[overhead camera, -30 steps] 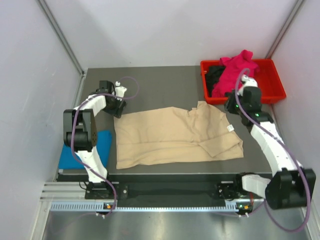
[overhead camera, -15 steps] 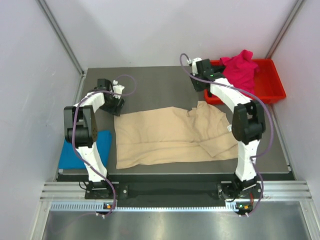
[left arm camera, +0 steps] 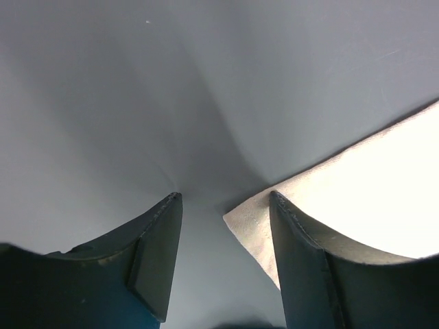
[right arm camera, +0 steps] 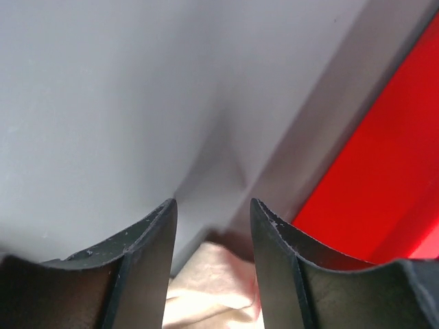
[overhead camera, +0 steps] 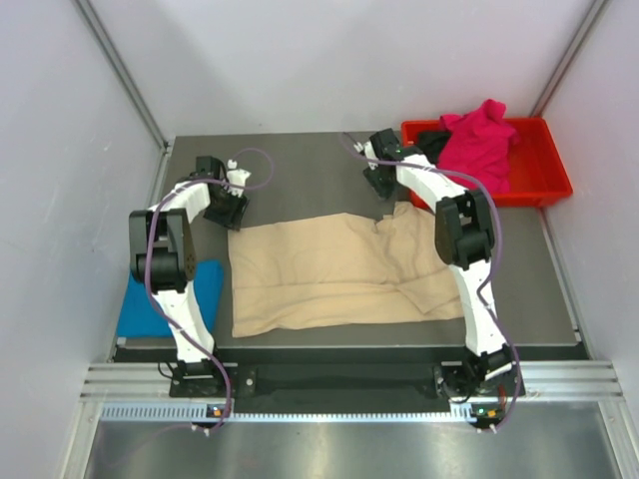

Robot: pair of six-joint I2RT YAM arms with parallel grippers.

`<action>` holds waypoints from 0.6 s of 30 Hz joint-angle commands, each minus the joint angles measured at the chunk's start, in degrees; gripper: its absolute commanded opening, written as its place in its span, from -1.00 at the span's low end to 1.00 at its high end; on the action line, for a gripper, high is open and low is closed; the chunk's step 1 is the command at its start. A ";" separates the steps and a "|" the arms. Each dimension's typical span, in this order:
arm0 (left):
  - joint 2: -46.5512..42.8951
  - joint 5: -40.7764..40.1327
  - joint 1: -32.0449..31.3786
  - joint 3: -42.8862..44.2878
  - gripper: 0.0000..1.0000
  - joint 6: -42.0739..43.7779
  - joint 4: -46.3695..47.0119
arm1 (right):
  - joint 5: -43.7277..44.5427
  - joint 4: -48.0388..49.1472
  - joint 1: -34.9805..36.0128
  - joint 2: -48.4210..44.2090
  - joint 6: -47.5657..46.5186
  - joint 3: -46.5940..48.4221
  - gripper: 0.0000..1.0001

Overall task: Fold and stack the t-shirts
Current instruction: Fold the tshirt

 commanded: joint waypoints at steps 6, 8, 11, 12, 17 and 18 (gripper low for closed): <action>-0.26 1.31 -0.53 -4.99 0.15 2.32 -2.29 | 2.55 -14.10 -0.62 -1.16 0.53 1.44 -0.03; -0.18 1.40 -0.53 -5.08 0.11 2.76 -2.73 | 2.02 -15.78 -0.62 -0.98 0.96 1.79 -0.02; -0.09 2.01 -0.61 -4.99 -0.01 3.02 -3.08 | 1.67 -17.11 -0.62 -1.50 1.67 1.09 -0.16; 0.00 2.53 -0.53 -4.82 -0.08 3.02 -3.08 | 1.84 -16.58 -0.45 -1.77 1.84 0.83 -0.27; 0.97 4.55 -1.14 -3.41 -0.65 2.50 -3.17 | 2.38 -15.26 -0.53 -3.61 3.60 1.09 -0.96; 0.97 5.00 -1.23 -3.32 -0.70 2.58 -3.17 | 2.02 -14.56 -0.45 -4.23 3.78 1.09 -0.99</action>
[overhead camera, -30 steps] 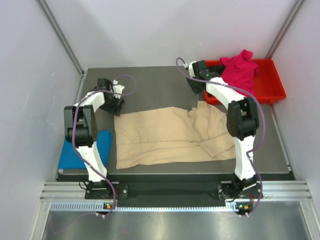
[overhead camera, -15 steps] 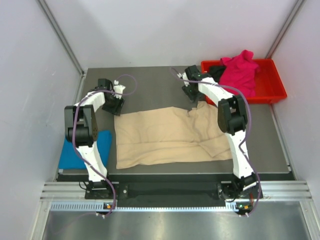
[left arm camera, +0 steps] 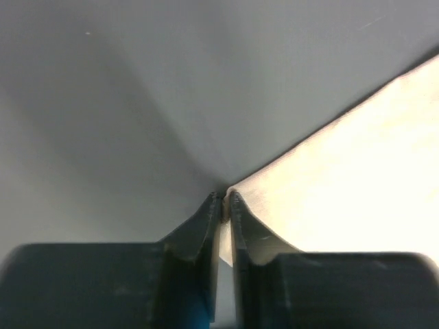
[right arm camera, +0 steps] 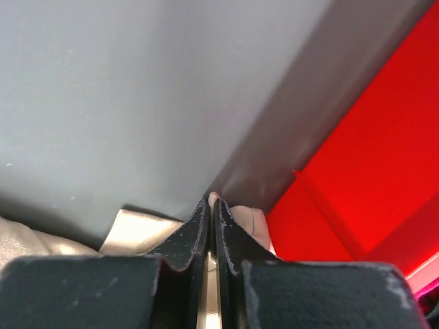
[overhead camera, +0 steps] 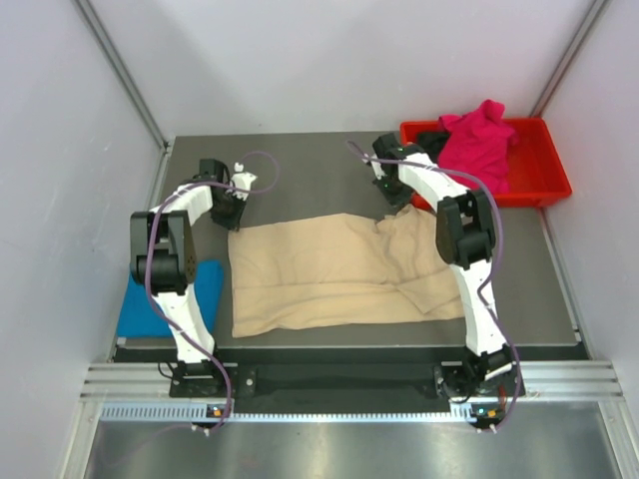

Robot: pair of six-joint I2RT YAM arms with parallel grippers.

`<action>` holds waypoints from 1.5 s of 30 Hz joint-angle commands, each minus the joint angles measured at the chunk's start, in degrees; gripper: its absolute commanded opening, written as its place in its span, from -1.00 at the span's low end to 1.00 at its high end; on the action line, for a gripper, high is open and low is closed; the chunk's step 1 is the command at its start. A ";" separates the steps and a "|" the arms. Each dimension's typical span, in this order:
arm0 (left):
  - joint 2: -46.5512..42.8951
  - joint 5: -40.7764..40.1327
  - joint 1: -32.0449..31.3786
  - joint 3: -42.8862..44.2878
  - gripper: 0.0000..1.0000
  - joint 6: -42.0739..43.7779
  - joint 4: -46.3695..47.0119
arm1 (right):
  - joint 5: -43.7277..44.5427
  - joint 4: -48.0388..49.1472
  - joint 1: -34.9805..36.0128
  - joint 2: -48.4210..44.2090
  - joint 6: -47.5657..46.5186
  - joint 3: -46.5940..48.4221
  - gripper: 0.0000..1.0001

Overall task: Fold and stack the t-shirts
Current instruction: Fold the tshirt

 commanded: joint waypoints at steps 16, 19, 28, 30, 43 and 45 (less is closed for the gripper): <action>-5.29 -0.19 -0.44 -3.77 -1.00 2.59 -1.76 | -2.77 14.15 -0.14 -28.54 9.39 -19.81 -1.00; -9.42 -0.01 -0.44 -6.31 -1.00 3.29 -1.15 | -1.37 17.40 -0.32 -35.05 11.50 -26.57 -1.00; -21.03 0.50 -0.44 -13.08 -1.00 5.58 -3.60 | 3.21 25.04 -3.30 -56.05 18.35 -49.24 -1.00; -23.84 2.26 -0.53 -13.79 -1.00 6.19 -5.71 | 2.95 28.91 -3.65 -61.94 19.32 -55.81 -1.00; -33.16 10.01 -3.43 -30.22 -1.00 14.46 -13.80 | 1.63 29.54 -8.75 -79.00 41.99 -86.35 -0.51; -34.04 10.44 -3.52 -30.31 -1.00 14.54 -14.33 | 3.19 26.65 -9.28 -82.86 43.66 -85.83 -0.40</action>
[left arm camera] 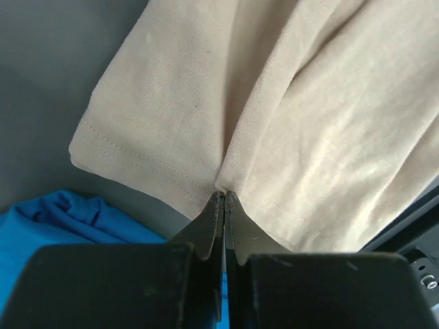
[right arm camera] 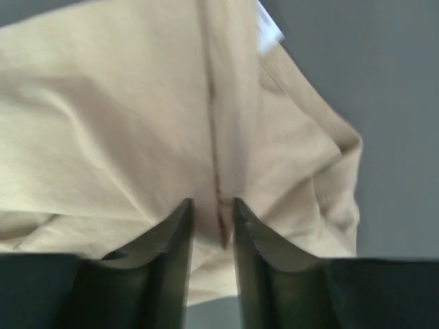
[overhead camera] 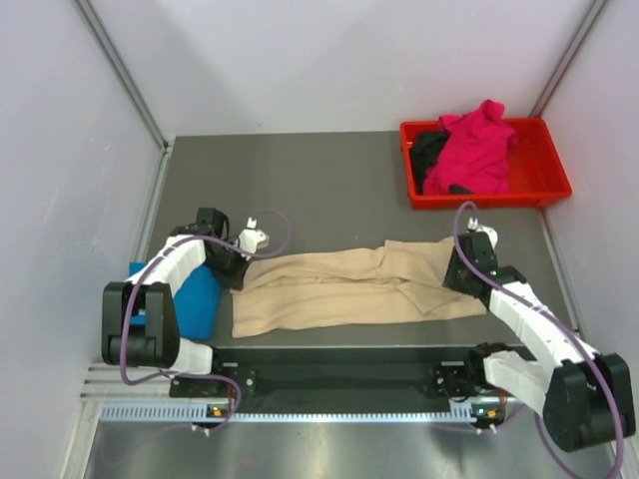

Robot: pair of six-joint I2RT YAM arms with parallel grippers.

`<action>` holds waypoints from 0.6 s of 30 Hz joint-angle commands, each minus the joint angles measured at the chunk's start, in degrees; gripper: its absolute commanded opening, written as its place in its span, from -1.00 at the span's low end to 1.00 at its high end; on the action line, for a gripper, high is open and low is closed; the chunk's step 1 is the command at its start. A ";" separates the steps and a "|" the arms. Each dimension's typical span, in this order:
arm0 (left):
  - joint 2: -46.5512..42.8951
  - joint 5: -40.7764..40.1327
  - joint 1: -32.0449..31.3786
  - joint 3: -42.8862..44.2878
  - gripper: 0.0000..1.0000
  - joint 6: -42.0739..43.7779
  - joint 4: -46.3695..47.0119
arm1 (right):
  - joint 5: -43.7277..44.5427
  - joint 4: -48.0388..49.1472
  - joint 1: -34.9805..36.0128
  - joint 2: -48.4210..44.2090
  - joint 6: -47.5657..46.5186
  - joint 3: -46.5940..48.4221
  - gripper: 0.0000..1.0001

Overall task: Fold and stack the t-shirts
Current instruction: Fold the tshirt

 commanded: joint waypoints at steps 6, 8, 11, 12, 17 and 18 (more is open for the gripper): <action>-3.44 3.15 -0.04 0.55 -1.00 2.26 -1.83 | -1.34 1.91 -5.69 -13.24 7.68 0.39 0.10; -2.66 2.89 -0.04 0.90 -1.00 1.48 -1.04 | -3.97 4.71 -6.48 -8.86 6.36 1.71 0.02; -1.95 2.71 -0.04 1.34 -1.00 0.86 -0.60 | -8.72 6.66 -6.84 -0.25 4.16 3.90 -0.18; -1.95 2.54 -0.04 1.34 -1.00 0.77 0.10 | -10.30 6.83 -7.54 1.77 3.90 4.52 -0.19; -2.04 2.36 -0.04 1.69 -1.00 0.68 0.28 | -10.67 10.87 -8.77 10.22 3.37 6.28 -0.22; -1.95 2.27 -0.04 1.69 -1.00 0.77 0.37 | -10.06 11.14 -8.86 11.01 3.28 6.46 -0.23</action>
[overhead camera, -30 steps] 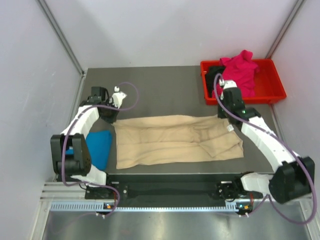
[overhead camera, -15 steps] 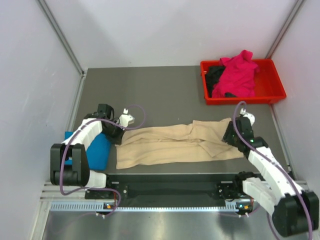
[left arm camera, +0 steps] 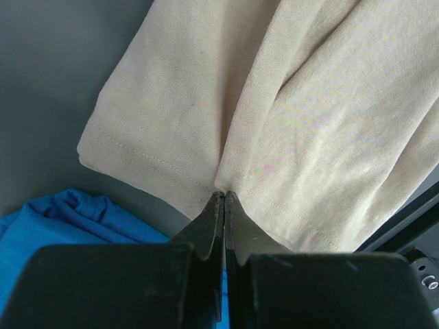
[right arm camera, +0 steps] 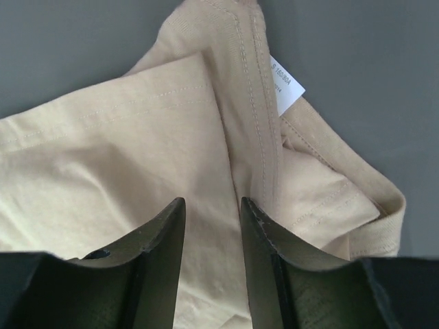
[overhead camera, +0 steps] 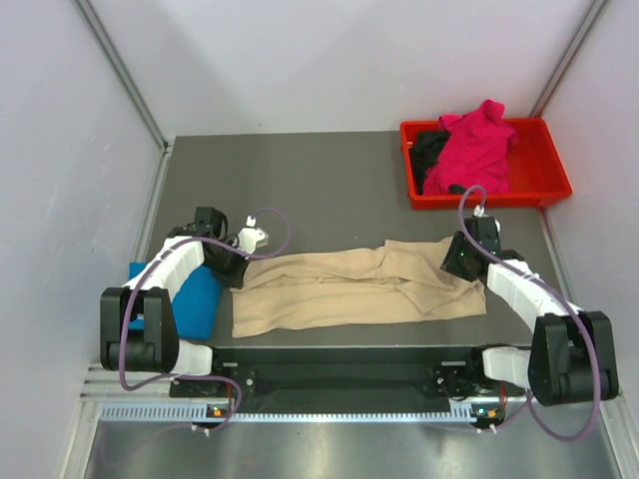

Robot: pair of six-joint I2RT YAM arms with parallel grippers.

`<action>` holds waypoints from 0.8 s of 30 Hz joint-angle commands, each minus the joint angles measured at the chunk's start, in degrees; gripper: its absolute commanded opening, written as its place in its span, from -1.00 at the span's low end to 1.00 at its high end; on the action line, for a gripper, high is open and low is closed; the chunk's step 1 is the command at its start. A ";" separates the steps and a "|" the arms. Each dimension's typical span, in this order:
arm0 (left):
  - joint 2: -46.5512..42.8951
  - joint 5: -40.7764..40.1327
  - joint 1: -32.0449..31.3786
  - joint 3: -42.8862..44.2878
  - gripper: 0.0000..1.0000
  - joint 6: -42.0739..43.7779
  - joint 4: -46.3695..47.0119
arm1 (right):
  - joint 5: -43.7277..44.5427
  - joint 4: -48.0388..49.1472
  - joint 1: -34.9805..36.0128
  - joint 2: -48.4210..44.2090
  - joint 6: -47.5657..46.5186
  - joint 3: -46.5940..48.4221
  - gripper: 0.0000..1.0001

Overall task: Fold and stack the t-shirts
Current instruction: Fold the tshirt

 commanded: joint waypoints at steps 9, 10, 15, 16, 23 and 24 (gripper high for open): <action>0.98 0.98 0.02 2.26 -1.00 -0.55 1.16 | -6.07 10.77 -4.66 6.86 -1.58 0.72 -0.48; 0.90 0.81 0.02 2.44 -1.00 -0.63 1.07 | -6.43 11.04 -6.40 6.68 -1.57 0.46 -0.54; 0.63 -0.69 0.02 3.58 -1.00 -1.86 1.95 | -6.96 10.26 -7.74 5.28 -2.71 1.24 -1.00; 0.72 -1.04 0.02 3.76 -1.00 -2.56 2.30 | -7.13 10.08 -7.83 5.01 -2.89 1.42 -1.00; 0.98 -1.13 0.02 4.73 -1.00 -3.80 2.91 | -6.87 9.46 -9.32 5.44 -4.82 3.18 -0.88; 0.98 -0.96 0.02 4.81 -1.00 -3.80 3.00 | -6.96 9.81 -9.50 7.02 -5.52 3.27 -0.74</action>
